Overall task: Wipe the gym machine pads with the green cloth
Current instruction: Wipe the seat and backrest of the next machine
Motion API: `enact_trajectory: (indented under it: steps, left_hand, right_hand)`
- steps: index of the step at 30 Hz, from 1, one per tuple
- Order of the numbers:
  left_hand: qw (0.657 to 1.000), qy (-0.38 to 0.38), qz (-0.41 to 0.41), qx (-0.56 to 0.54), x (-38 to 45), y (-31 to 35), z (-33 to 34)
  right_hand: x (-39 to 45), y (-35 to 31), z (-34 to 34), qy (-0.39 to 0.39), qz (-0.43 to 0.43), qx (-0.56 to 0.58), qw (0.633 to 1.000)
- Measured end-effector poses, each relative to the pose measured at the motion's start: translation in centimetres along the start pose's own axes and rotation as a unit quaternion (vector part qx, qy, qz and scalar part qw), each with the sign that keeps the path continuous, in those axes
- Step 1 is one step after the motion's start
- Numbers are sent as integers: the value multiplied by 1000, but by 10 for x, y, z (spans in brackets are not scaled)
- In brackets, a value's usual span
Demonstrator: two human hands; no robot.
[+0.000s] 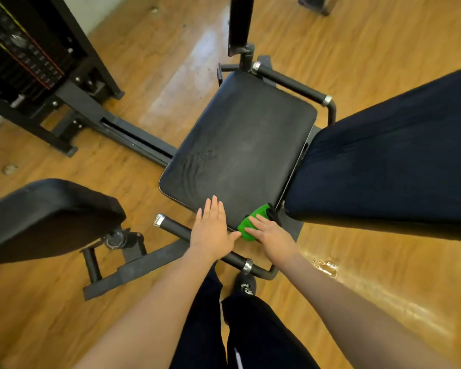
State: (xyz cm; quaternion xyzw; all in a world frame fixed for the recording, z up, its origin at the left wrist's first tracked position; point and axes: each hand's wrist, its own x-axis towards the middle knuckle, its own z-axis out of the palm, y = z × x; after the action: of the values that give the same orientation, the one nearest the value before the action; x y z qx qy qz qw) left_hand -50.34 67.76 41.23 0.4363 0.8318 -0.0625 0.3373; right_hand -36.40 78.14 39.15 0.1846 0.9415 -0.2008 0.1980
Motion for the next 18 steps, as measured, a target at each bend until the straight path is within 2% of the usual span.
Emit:
enact_trajectory:
  steps: [4,6,9,14,18]
  left_hand:
    - [999,23,33,32,-12,20,-21]
    - [997,48,49,40,-16,27,-39]
    - [990,97,84,53,-22,40,-73]
    - [970,163,169,66,-42,66,-129]
    - [922,224,306,74,-66,113,-173]
  right_hand:
    - [-18,-8,-22,22,49,-20,998]
    - [-30,-10,-39,64,65,-24,996]
    - [-56,-10,-70,168,61,-22,984]
    - [-125,-16,-125,340,125,-31,932]
    - [-173,-28,-160,476,150,-30,866]
